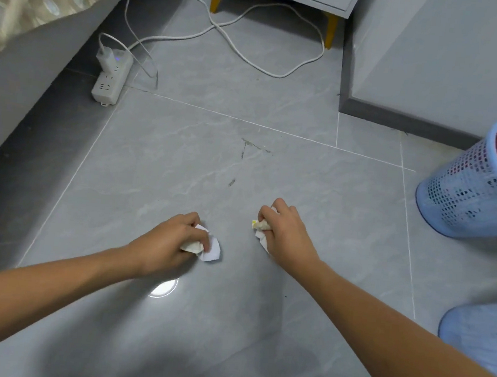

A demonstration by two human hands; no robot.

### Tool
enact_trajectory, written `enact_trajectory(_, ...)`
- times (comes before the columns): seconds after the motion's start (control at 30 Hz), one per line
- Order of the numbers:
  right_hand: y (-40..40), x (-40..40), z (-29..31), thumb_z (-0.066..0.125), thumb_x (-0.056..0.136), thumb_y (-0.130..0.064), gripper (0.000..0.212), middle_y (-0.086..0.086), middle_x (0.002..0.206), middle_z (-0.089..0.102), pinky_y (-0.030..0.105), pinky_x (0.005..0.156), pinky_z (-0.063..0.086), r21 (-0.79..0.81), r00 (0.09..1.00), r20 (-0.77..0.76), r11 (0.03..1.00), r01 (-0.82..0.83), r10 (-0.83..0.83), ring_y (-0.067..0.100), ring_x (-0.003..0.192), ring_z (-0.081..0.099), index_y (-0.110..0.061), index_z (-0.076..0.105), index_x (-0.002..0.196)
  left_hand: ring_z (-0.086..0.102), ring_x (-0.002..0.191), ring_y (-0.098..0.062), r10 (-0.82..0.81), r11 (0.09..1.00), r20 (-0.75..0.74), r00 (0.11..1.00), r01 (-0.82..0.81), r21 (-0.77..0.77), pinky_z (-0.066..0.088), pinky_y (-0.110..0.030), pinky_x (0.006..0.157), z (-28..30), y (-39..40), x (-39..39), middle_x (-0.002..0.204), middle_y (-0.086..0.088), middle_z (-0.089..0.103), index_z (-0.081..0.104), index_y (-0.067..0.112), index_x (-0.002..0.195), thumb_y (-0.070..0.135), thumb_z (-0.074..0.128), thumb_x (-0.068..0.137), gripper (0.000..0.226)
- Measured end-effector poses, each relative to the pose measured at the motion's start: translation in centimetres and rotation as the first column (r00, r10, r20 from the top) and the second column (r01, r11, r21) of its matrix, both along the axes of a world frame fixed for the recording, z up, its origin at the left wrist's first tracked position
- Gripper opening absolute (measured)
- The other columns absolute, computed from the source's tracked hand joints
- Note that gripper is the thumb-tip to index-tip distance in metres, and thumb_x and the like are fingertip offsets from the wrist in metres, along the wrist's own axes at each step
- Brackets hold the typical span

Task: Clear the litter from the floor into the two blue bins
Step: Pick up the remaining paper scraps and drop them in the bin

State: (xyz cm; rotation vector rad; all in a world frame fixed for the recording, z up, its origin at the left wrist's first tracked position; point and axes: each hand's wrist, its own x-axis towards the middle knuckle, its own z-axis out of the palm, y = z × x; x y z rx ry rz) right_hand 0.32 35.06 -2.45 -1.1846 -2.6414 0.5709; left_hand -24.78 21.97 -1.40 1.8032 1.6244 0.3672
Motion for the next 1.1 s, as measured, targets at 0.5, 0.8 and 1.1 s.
enact_trajectory(0.5, 0.9, 23.8, 18.4, 0.066, 0.081, 0.005, 0.032, -0.002, 0.094, 0.045, 0.041, 0.066, 0.042, 0.139, 0.828, -0.068, 0.816, 0.561, -0.557, 0.028, 0.08, 0.045, -0.022, 0.051, 0.09, 0.053, 0.089, -0.018, -0.587, 0.799, -0.02, 0.81, 0.583, 0.149, 0.046, -0.032, 0.076, 18.3, 18.6, 24.8, 0.099, 0.002, 0.05, 0.073, 0.03, 0.101, 0.001, 0.067, 0.081, 0.036)
enact_trajectory(0.8, -4.5, 41.3, 23.0, 0.059, 0.081, 0.009, 0.027, 0.004, 0.101, 0.05, 0.041, 0.069, 0.041, 0.239, 0.546, 0.0, 0.53, 0.814, -0.838, 0.026, 0.085, 0.042, -0.016, 0.056, 0.093, 0.049, 0.085, -0.013, -0.707, 0.693, 0.097, 0.701, 0.659, 0.291, 0.038, -0.027, 0.074, 21.8, 18.8, 49.3, 0.093, 0.006, 0.043, 0.073, 0.031, 0.1, 0.006, 0.069, 0.083, 0.03)
enact_trajectory(1.1, -6.5, 44.9, 18.9, 0.069, 0.083, -0.038, 0.043, 0.004, 0.124, 0.04, 0.043, 0.09, 0.044, 0.039, 0.486, 0.388, 0.54, 0.84, -0.783, 0.03, 0.112, 0.039, -0.025, 0.049, 0.119, 0.049, 0.109, -0.023, -0.734, 0.623, -0.267, 0.624, 0.776, 0.1, 0.049, -0.043, 0.092, 16.7, 16.4, 55.4, 0.116, -0.003, 0.047, 0.055, 0.037, 0.132, 0.042, 0.074, 0.079, 0.057)
